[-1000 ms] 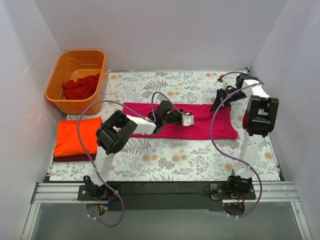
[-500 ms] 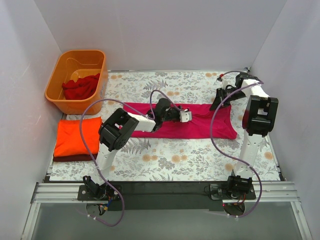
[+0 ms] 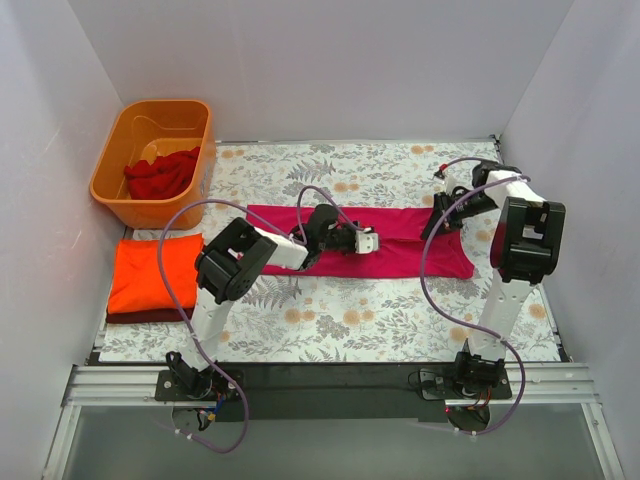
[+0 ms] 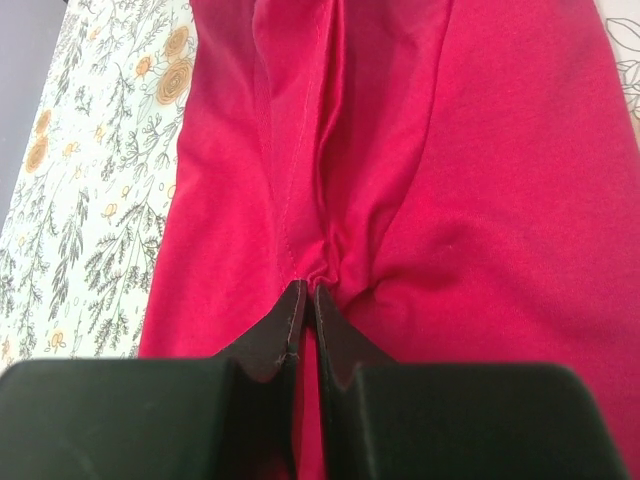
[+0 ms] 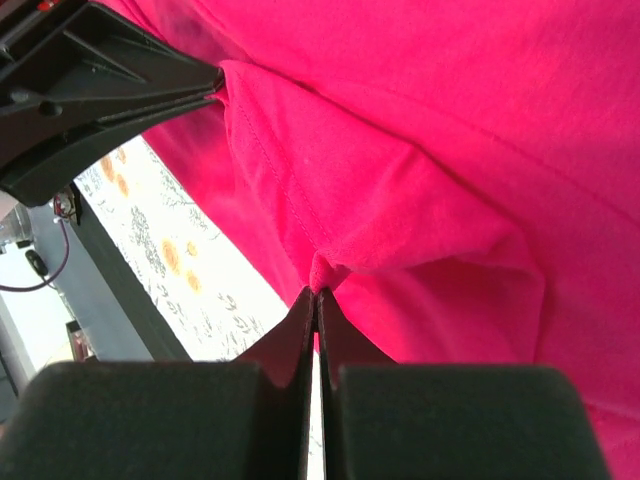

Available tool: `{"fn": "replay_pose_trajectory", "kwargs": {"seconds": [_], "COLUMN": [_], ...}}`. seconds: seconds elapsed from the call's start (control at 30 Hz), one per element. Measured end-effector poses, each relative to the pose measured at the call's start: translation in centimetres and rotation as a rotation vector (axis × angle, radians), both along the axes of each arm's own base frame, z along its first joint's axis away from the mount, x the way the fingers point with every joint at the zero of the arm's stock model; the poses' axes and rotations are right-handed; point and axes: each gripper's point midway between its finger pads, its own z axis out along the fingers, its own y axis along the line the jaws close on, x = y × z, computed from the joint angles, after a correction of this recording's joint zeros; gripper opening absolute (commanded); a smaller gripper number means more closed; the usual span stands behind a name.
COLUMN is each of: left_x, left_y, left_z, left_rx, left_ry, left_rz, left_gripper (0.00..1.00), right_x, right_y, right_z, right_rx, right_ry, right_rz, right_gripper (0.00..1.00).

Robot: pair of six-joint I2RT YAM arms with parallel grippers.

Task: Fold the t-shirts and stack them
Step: Fold the tshirt

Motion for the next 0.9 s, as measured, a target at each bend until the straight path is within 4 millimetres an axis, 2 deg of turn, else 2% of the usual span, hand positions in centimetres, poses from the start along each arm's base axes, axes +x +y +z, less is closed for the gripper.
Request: {"fn": "replay_pose_trajectory", "kwargs": {"seconds": [0.17,0.2,0.27,0.3,0.33,0.4,0.43,0.47,0.57,0.7,0.83,0.9], "left_x": [-0.3,-0.3,-0.3,-0.2,-0.2,-0.2,-0.3,-0.4,-0.5,0.2,2.6,3.4], "left_y": [0.3,0.3,0.3,0.3,0.4,0.5,0.5,0.6,1.3,3.4,6.4,8.6], "left_z": [0.0,0.0,0.0,0.0,0.1,0.1,0.1,0.2,1.3,4.7,8.6,9.1], "left_rx": [-0.002,-0.004,-0.005,-0.005,-0.005,-0.004,0.000,0.004,0.009,0.006,0.007,0.025], "left_ry": [0.007,0.007,0.008,0.009,0.011,0.024,0.033,0.044,0.090,0.217,0.370,0.442], "left_rz": [0.007,0.011,0.013,0.014,0.018,0.025,0.029,0.031,0.051,0.152,0.334,0.422], "left_gripper": [0.00,0.03,0.18,0.26,0.28,0.30,0.31,0.31,0.31,0.30,0.29,0.29], "right_x": [-0.2,-0.2,-0.2,-0.4,-0.6,-1.0,-1.2,-1.4,-1.6,-1.8,-1.4,-1.4], "right_y": [-0.9,-1.0,-1.2,-1.3,-1.4,-1.5,-1.5,-1.6,-2.1,-3.3,-4.7,-5.2], "right_z": [0.1,0.1,-0.1,-0.3,-0.5,-0.9,-1.1,-1.3,-1.7,-1.0,1.8,3.3], "right_rx": [-0.008,-0.011,-0.017,-0.018,-0.023,-0.033,-0.041,-0.047,-0.084,-0.167,-0.273,-0.323], "right_ry": [-0.002,-0.001,0.003,0.007,0.016,0.028,0.034,0.042,0.034,0.001,-0.120,-0.179], "right_rz": [-0.022,-0.026,-0.029,-0.031,-0.030,-0.027,-0.024,-0.024,-0.007,0.015,0.028,0.036], "right_gripper": [0.01,0.01,0.02,0.08,0.17,0.27,0.37,0.41,0.41,0.34,0.27,0.24]}}
